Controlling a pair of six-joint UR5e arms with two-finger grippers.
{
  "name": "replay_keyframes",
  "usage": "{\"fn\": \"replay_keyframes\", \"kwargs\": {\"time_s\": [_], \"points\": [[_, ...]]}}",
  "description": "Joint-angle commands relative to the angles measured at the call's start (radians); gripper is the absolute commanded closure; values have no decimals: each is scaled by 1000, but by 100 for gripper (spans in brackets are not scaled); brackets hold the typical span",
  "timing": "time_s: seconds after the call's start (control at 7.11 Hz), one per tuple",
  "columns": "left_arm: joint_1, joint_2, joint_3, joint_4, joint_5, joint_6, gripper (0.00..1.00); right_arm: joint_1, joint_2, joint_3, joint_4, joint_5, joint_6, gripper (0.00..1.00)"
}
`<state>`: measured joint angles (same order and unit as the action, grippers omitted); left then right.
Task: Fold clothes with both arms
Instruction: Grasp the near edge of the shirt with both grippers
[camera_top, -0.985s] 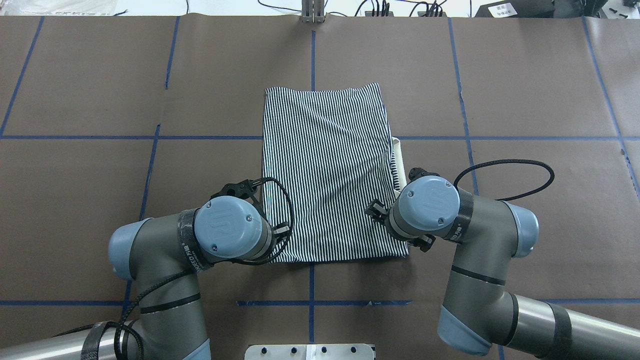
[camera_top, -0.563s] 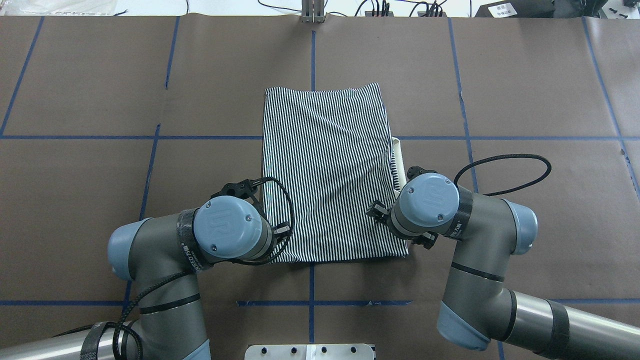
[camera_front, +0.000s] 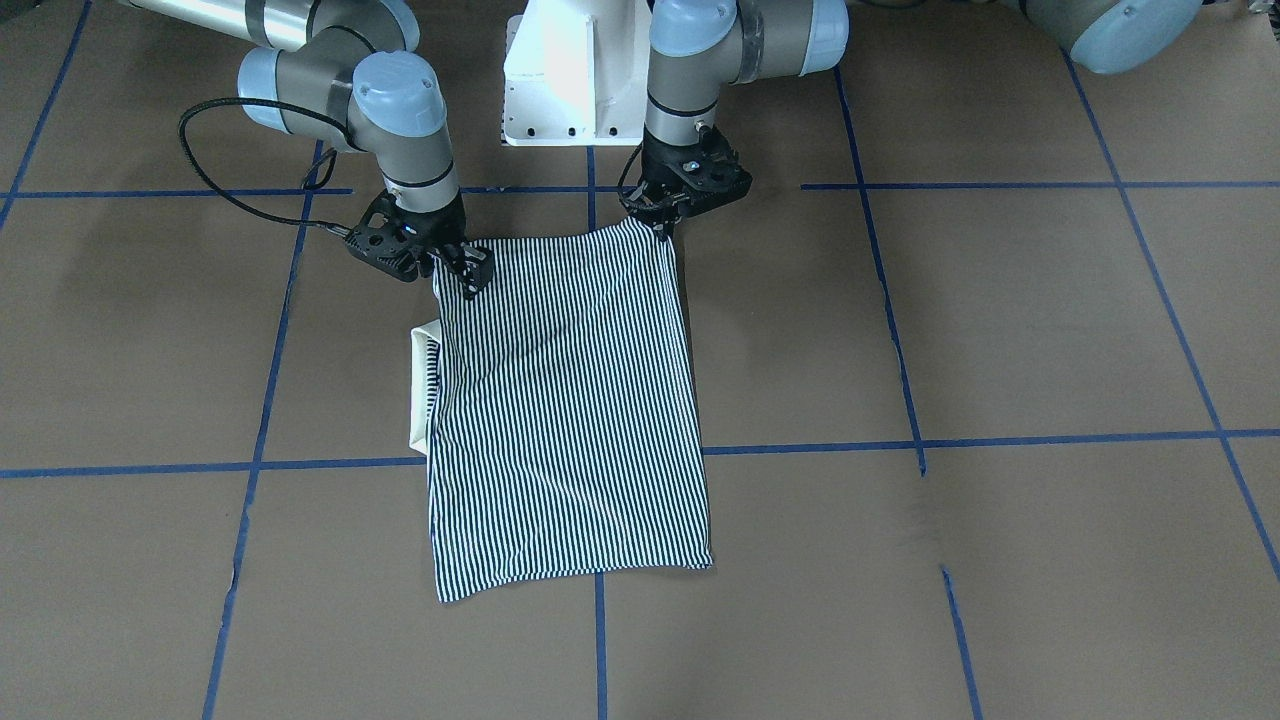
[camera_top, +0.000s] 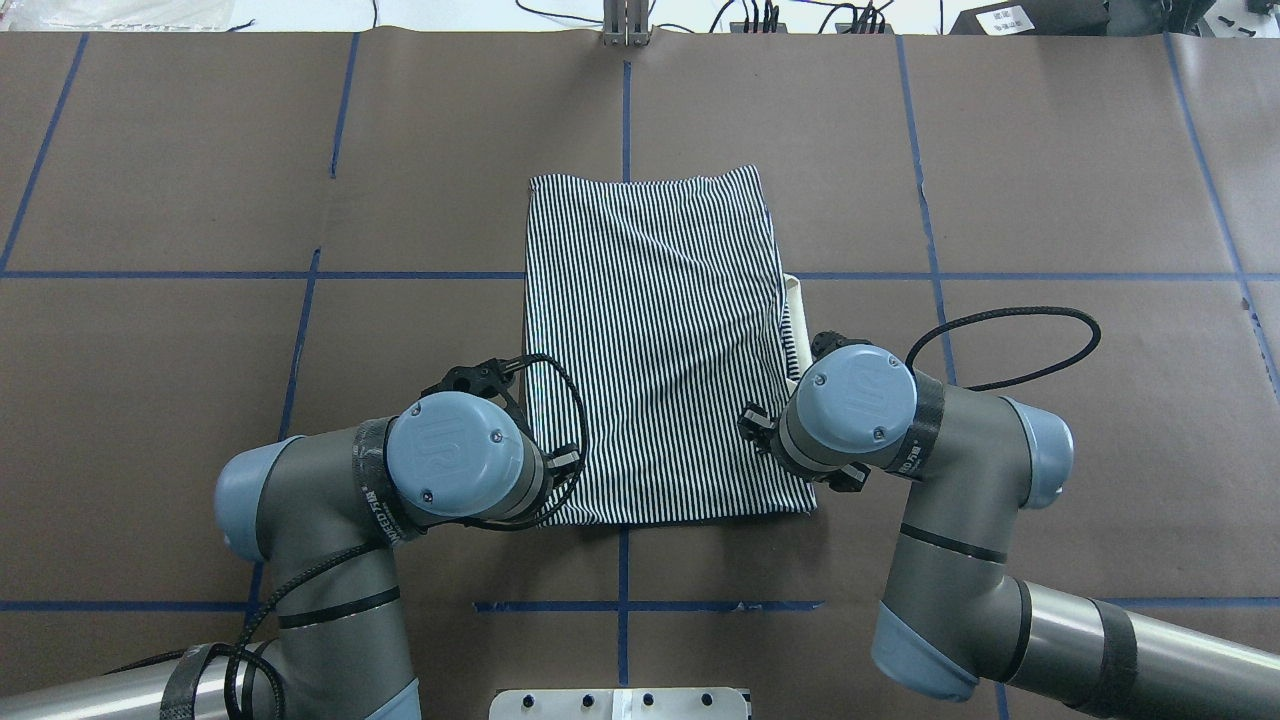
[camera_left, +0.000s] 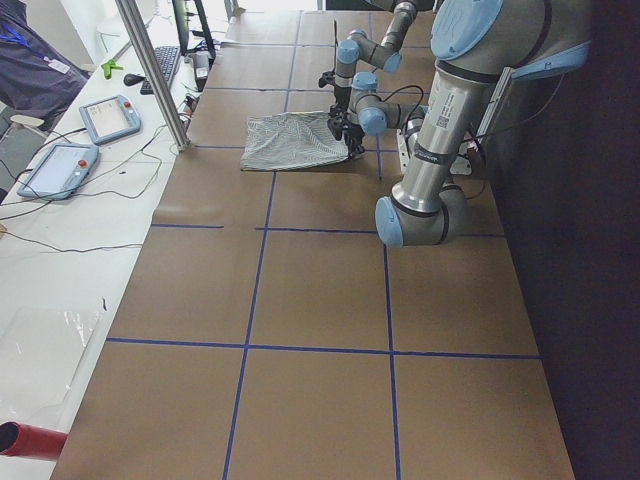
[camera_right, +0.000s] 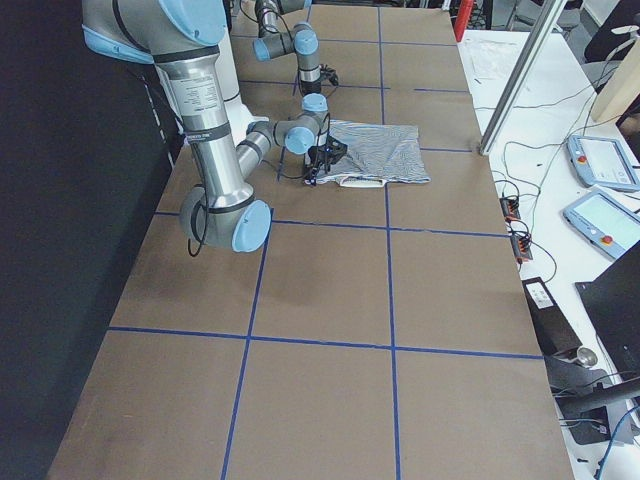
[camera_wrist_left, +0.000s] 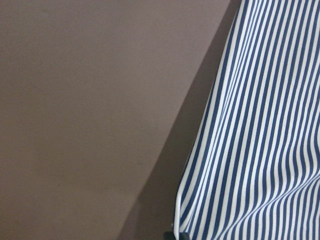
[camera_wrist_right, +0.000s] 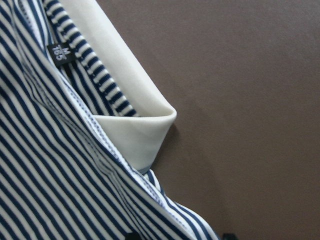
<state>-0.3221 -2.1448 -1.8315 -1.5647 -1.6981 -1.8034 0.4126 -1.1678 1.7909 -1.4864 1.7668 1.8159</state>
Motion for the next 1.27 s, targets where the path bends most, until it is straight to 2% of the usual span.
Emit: {"fn": "replay_keyframes", "kwargs": {"time_s": [0.0, 0.28, 0.84, 0.98, 1.13], "points": [[0, -1, -2, 0, 0, -1, 100, -2, 0, 1, 0, -1, 0, 76], [0, -4, -3, 0, 2, 1, 100, 0, 2, 2, -2, 0, -1, 100], [2, 0, -15, 0, 3, 1, 100, 2, 3, 25, 2, -1, 5, 100], [8, 14, -59, 3, 3, 1, 100, 2, -4, 37, 3, 2, -9, 100], [62, 63, -128, 5, 6, -1, 100, 2, -15, 79, 3, 2, -51, 100]]}}
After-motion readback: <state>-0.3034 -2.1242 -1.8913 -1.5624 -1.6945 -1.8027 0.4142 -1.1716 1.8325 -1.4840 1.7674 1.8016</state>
